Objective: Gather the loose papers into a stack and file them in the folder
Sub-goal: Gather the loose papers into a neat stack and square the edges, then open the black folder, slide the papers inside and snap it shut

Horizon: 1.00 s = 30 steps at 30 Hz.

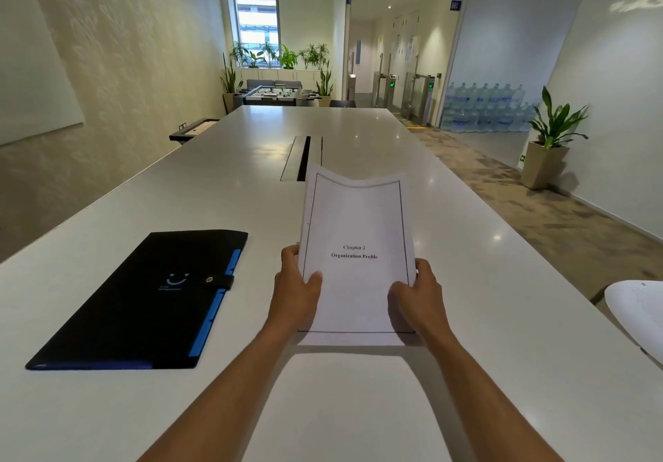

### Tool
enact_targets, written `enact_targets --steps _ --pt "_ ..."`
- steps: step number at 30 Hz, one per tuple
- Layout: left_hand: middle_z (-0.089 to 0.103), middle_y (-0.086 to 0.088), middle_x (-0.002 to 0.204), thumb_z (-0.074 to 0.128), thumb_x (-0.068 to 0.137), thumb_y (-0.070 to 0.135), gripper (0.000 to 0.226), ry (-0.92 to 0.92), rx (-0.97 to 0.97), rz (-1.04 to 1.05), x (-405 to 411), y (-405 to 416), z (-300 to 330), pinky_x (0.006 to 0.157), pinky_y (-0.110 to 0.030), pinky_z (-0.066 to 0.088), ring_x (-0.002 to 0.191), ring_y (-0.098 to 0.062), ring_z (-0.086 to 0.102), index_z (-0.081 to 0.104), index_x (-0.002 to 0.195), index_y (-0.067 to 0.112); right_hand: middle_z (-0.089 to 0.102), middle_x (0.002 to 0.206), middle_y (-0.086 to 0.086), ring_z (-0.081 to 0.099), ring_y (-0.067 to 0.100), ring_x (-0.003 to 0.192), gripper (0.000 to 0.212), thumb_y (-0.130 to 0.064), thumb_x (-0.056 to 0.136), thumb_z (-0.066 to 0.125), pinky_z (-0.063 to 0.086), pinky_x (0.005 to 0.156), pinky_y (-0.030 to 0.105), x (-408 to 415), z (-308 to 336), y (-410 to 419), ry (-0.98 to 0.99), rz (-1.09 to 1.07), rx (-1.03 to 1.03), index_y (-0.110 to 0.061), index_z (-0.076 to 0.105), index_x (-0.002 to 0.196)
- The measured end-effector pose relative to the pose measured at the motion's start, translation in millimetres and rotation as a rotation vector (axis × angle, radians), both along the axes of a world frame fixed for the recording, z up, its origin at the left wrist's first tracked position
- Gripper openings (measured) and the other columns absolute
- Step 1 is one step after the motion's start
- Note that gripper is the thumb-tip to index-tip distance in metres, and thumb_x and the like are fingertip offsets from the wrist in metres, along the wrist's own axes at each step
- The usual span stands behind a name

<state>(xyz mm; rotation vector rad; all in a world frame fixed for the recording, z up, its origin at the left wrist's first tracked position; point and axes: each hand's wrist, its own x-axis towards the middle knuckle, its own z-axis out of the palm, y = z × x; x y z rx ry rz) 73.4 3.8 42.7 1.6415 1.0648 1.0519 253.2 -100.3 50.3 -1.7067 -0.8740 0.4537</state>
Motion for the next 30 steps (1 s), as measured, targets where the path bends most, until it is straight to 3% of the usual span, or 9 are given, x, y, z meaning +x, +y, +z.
enact_targets --steps 2,4,9,11,14,18,24,27,30 --pt "0.056 -0.006 0.123 0.053 0.095 0.017 0.042 0.059 -0.068 0.024 2 1 -6 0.068 -0.022 0.049 0.092 -0.012 0.059 0.032 0.128 0.032 0.061 0.100 -0.001 0.060 0.013 0.081 0.043 -0.003 0.082 0.052 0.042 0.059 0.016 1 -6 0 0.004 -0.003 -0.076 -0.015 0.048 0.123" --pt "0.052 -0.009 0.128 0.050 0.096 0.016 0.042 0.093 -0.110 0.053 3 3 -13 0.065 -0.019 0.043 0.089 -0.009 0.055 0.031 0.131 0.029 0.060 0.104 0.003 0.058 0.021 0.086 0.046 -0.003 0.083 0.049 0.044 0.069 0.025 1 -11 0 -0.016 -0.010 -0.152 -0.012 0.046 0.128" --pt "0.046 -0.013 0.138 0.049 0.095 0.005 0.050 0.233 -0.078 0.156 3 5 -24 0.084 -0.030 0.042 0.111 -0.023 0.051 0.029 0.138 0.023 0.062 0.117 0.014 0.055 0.025 0.088 0.048 -0.005 0.085 0.047 0.042 0.074 0.030 -2 -20 3 -0.106 -0.017 -0.289 -0.007 0.041 0.133" --pt "0.050 -0.009 0.131 0.050 0.092 0.000 0.053 0.321 -0.008 0.181 1 5 -29 0.086 -0.036 0.047 0.106 -0.024 0.054 0.031 0.137 0.022 0.061 0.117 0.015 0.055 0.027 0.089 0.051 -0.008 0.085 0.049 0.040 0.072 0.030 -4 -22 3 -0.159 -0.026 -0.355 -0.007 0.039 0.135" --pt "0.050 -0.005 0.125 0.052 0.086 -0.004 0.052 0.492 0.113 0.179 -5 2 -39 0.076 -0.036 0.051 0.089 -0.021 0.056 0.041 0.131 0.019 0.061 0.115 0.013 0.053 0.028 0.087 0.042 -0.011 0.082 0.051 0.038 0.070 0.031 -7 -24 2 -0.231 -0.058 -0.455 -0.007 0.046 0.124" --pt "0.055 -0.003 0.111 0.051 0.088 0.000 0.027 0.675 0.246 0.171 -11 0 -51 0.064 -0.032 0.050 0.070 -0.017 0.056 0.058 0.109 0.015 0.058 0.103 0.008 0.048 0.024 0.079 0.019 -0.016 0.078 0.050 0.036 0.069 0.032 -12 -28 -1 -0.376 -0.098 -0.529 -0.010 0.047 0.095" --pt "0.062 0.000 0.099 0.055 0.089 0.005 0.022 0.724 0.374 0.181 -18 5 -51 0.063 -0.026 0.045 0.075 -0.012 0.051 0.067 0.102 0.018 0.052 0.108 0.011 0.051 0.029 0.100 0.029 -0.024 0.078 0.056 0.036 0.071 0.033 -5 -32 -1 -0.445 -0.172 -0.541 -0.006 0.056 0.102" --pt "0.065 -0.001 0.096 0.060 0.087 0.005 0.022 0.697 0.422 0.241 -30 13 -43 0.063 -0.025 0.044 0.077 -0.010 0.050 0.069 0.104 0.016 0.053 0.117 0.014 0.049 0.032 0.110 0.040 -0.022 0.079 0.058 0.038 0.077 0.036 -7 -31 3 -0.442 -0.233 -0.437 -0.006 0.057 0.116" --pt "0.065 0.001 0.099 0.065 0.084 0.007 0.022 0.728 0.483 0.344 -53 28 -35 0.074 -0.029 0.047 0.086 -0.014 0.055 0.069 0.103 0.019 0.056 0.119 0.014 0.050 0.032 0.112 0.041 -0.019 0.079 0.058 0.042 0.087 0.040 -19 -25 13 -0.456 -0.203 -0.314 -0.010 0.058 0.119"
